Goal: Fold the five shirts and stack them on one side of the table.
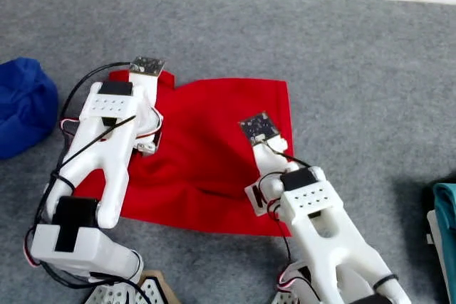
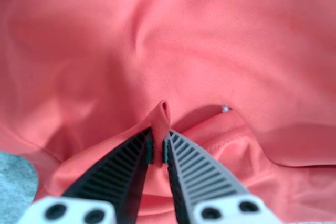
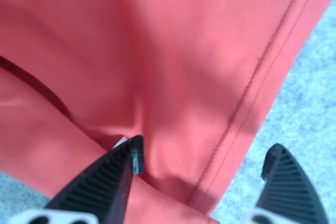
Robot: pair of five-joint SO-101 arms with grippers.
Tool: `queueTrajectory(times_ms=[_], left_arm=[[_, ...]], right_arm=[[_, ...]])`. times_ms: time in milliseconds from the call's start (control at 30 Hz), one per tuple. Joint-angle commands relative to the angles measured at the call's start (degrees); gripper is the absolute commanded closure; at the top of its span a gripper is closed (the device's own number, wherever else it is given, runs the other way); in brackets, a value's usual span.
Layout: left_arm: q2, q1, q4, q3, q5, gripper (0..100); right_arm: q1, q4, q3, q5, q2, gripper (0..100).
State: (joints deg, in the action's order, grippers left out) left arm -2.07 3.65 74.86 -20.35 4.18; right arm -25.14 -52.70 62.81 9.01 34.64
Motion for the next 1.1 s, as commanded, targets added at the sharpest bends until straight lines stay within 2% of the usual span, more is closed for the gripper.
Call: queueTrajectory(times_ms=[0, 233, 567, 800, 1067], left_arm=[[2.9, 0.7, -0.5, 0.2, -0.2, 99], [2.9, 0.7, -0.4, 0.3, -0.2, 99], [3.0, 0.8, 2.1, 0.9, -0.2, 99], [3.0, 3.8, 2.7, 2.8, -0.2, 99], [2.9, 5.1, 2.7, 4.1, -0.2, 99]], right_arm=[[-1.5, -2.5, 0.6, 0.7, 4.1, 64.5], [-1.7, -5.0, 5.2, 0.7, 10.5, 64.5], [-1.7, -6.5, 5.6, 0.9, 10.9, 65.1], [-1.7, -6.6, 5.8, 0.9, 10.9, 84.9], [-1.5, -6.6, 5.5, 0.9, 10.9, 96.1]])
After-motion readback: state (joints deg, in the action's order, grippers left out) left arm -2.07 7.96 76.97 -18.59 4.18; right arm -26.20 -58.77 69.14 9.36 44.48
